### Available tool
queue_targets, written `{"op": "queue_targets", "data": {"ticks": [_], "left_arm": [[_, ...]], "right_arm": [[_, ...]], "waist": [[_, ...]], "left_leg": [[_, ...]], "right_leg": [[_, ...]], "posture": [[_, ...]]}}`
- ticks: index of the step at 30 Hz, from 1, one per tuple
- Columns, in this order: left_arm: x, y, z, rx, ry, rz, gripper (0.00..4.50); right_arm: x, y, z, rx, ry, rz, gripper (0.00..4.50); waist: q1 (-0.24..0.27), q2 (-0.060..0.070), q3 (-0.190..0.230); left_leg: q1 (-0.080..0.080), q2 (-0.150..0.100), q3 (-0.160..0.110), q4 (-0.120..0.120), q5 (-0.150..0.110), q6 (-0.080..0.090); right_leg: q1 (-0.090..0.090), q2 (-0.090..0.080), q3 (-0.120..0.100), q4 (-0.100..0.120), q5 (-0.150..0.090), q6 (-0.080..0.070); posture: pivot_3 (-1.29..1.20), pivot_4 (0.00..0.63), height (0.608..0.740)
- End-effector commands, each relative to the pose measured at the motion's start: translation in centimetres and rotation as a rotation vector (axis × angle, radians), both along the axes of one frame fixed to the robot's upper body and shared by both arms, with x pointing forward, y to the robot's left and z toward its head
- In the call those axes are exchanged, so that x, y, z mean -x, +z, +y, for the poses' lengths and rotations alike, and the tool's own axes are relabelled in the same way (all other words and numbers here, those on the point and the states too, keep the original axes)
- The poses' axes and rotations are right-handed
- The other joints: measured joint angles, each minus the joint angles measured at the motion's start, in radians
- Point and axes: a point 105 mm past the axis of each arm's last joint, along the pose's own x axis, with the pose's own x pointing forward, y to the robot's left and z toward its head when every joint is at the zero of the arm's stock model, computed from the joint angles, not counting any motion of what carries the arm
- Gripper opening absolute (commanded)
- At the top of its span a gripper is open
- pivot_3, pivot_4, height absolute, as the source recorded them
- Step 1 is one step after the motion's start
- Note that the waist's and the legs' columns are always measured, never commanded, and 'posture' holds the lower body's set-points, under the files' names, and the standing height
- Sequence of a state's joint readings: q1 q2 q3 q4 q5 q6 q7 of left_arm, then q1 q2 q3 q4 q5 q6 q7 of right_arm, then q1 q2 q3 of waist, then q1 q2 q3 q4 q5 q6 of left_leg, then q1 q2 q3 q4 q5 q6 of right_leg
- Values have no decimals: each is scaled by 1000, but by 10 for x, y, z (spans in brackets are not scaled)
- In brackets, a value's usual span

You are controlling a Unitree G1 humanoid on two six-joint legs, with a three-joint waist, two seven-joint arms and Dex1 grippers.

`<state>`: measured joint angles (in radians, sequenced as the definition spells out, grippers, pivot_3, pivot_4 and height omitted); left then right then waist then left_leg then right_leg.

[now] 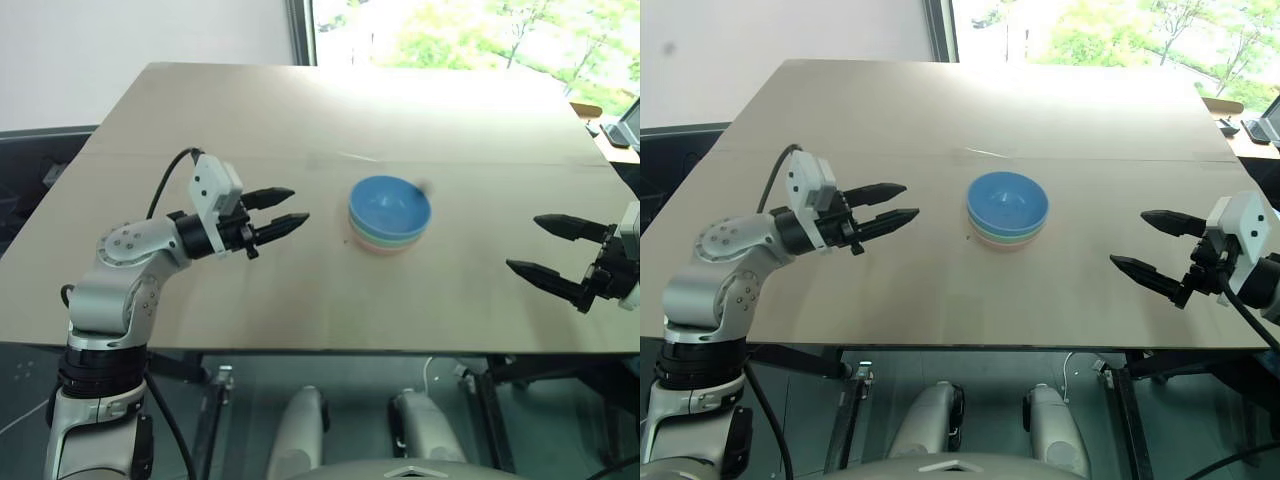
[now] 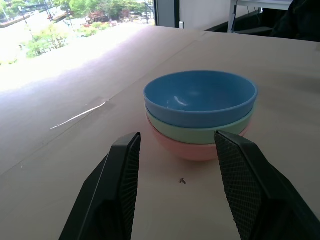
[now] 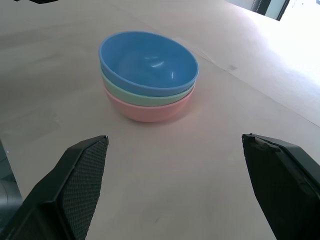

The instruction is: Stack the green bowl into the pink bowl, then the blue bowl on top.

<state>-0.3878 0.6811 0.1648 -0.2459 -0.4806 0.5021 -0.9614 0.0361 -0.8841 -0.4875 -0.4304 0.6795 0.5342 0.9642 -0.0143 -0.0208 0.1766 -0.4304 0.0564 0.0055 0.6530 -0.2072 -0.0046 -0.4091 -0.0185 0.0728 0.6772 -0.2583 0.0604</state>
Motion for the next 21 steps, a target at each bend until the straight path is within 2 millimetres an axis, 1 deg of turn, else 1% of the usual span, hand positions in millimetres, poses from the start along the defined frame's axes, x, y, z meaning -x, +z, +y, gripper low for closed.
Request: {"op": "queue_targets", "data": {"ticks": [1,8,16,21], "left_arm": [[2,10,-1,0,-16,-35,2475],[2,6,-3,6,-20,-27,2475],[5,5,-8,10,-18,-45,2475],[3,2,-10,11,-15,-51,2475]], "right_arm": [[1,14,-1,18,-1,-69,4500],[-4,16,5,19,21,-79,4500],[-6,15,3,23,18,-76,4500],[-6,14,4,19,13,-81,4500]], "waist": [[0,0,0],[0,0,0],[0,0,0],[0,0,0]], "left_leg": [[0,0,0,0,0,0],[0,0,0,0,0,0],[0,0,0,0,0,0],[0,0,0,0,0,0]], "right_leg": [[0,0,0,0,0,0],[0,0,0,0,0,0],[0,0,0,0,0,0],[0,0,0,0,0,0]], "posture": [[0,150,740],[0,150,740],[0,150,740],[0,150,740]]}}
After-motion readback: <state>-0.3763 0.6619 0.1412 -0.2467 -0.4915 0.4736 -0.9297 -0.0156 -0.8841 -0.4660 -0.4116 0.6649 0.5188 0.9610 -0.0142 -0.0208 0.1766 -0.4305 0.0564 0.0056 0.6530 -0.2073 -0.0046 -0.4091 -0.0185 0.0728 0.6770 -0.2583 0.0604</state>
